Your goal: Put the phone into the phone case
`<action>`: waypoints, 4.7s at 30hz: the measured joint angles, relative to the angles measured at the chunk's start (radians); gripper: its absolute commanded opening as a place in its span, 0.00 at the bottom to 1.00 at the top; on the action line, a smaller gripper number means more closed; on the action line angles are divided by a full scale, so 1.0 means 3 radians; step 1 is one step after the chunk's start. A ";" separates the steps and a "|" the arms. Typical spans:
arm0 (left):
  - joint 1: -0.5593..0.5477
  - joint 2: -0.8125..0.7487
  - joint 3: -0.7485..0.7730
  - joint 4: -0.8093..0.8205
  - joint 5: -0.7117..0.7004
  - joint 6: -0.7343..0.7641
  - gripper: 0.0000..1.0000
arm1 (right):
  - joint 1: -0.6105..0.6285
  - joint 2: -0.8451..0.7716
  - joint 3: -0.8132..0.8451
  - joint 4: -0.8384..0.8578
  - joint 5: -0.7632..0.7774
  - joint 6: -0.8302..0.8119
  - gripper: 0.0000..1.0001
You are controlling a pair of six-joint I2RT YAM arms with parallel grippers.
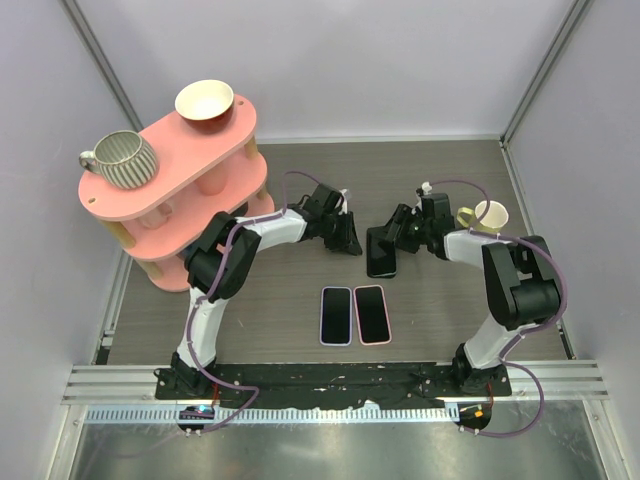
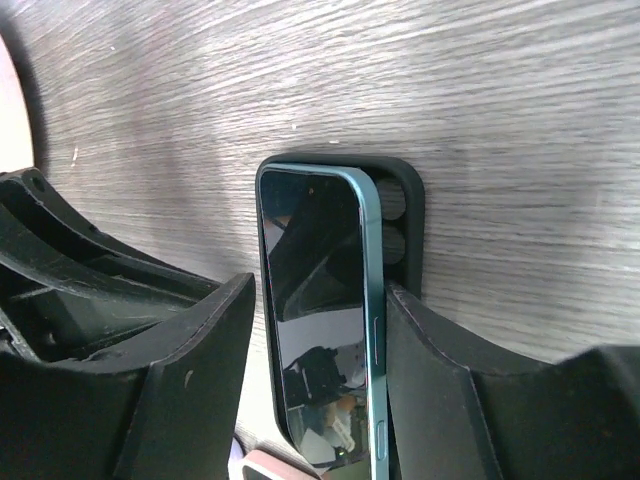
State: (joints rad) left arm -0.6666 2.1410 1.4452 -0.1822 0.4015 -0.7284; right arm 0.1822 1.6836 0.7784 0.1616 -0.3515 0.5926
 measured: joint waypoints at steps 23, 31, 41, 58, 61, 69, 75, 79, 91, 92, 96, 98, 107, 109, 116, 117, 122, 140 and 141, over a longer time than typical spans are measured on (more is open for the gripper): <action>0.0000 0.0074 0.0098 0.0070 0.0024 0.0010 0.24 | -0.0032 -0.0251 0.0490 -0.1359 0.0779 -0.0467 0.14; 0.0000 0.0125 0.0107 0.0142 0.0092 0.0005 0.24 | -0.0003 -0.0120 0.0491 -0.1520 0.0971 -0.0561 0.11; -0.0014 0.0134 0.0070 0.0248 0.0103 -0.0027 0.24 | 0.0515 0.0085 0.0657 -0.1639 0.1317 -0.0434 0.11; -0.0031 0.0103 0.0048 0.0282 0.0100 -0.0006 0.30 | 0.0303 -0.0182 0.0633 -0.1706 0.1287 -0.0356 0.12; -0.0031 0.0103 0.0048 0.0290 0.0132 -0.0008 0.30 | 0.0320 -0.0165 0.0624 -0.1699 0.1198 -0.0338 0.12; -0.0031 0.0067 -0.0139 0.0577 0.0214 -0.0056 0.30 | 0.0456 -0.0037 0.0624 -0.1696 0.1222 -0.0294 0.11; -0.0029 0.0039 -0.0248 0.0748 0.0225 -0.0088 0.30 | 0.0469 0.0018 0.0624 -0.1694 0.1242 -0.0259 0.11; -0.0029 0.0038 -0.0252 0.0777 0.0247 -0.0099 0.41 | 0.0473 0.0020 0.0624 -0.1695 0.1263 -0.0247 0.10; -0.0086 -0.0004 -0.0284 0.0827 0.0198 -0.0075 0.43 | 0.0487 0.0055 0.0632 -0.1698 0.1330 -0.0238 0.19; -0.0086 -0.0008 -0.0284 0.0816 0.0187 -0.0062 0.42 | 0.0486 0.0053 0.0633 -0.1699 0.1339 -0.0239 0.23; -0.0107 -0.0032 -0.0284 0.0744 0.0109 0.0020 0.36 | 0.0446 0.0031 0.0635 -0.1733 0.1340 -0.0273 0.32; -0.0123 -0.0033 -0.0284 0.0727 0.0089 0.0028 0.33 | 0.0378 0.0001 0.0632 -0.1760 0.1308 -0.0286 0.38; -0.0156 -0.0033 -0.0295 0.0665 0.0125 0.0023 0.27 | 0.0011 -0.0376 0.0535 -0.1630 0.0877 -0.0331 0.55; -0.0156 -0.0032 -0.0295 0.0656 0.0127 0.0023 0.26 | -0.0005 -0.0380 0.0464 -0.1512 0.0697 -0.0357 0.58; -0.0103 -0.0032 -0.0362 0.0706 0.0235 -0.0067 0.25 | -0.0027 -0.0144 0.0336 -0.1228 0.0088 -0.0462 0.65; -0.0090 -0.0032 -0.0381 0.0732 0.0261 -0.0084 0.25 | -0.0034 -0.0111 0.0312 -0.1185 0.0029 -0.0474 0.66; -0.0061 -0.0032 -0.0423 0.0797 0.0343 -0.0142 0.25 | -0.0055 -0.0032 0.0285 -0.1002 -0.0256 -0.0511 0.67; 0.0013 -0.0032 -0.0547 0.0968 0.0511 -0.0267 0.25 | -0.0224 0.0139 -0.0122 0.0454 -0.1400 0.0231 0.67; 0.0013 -0.0032 -0.0552 0.0979 0.0515 -0.0268 0.25 | -0.0220 0.0142 -0.0122 0.0454 -0.1432 0.0226 0.67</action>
State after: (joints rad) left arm -0.6628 2.1315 1.2797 0.1116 0.5560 -0.8089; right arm 0.1162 1.7264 0.7418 0.2977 -0.7811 0.6605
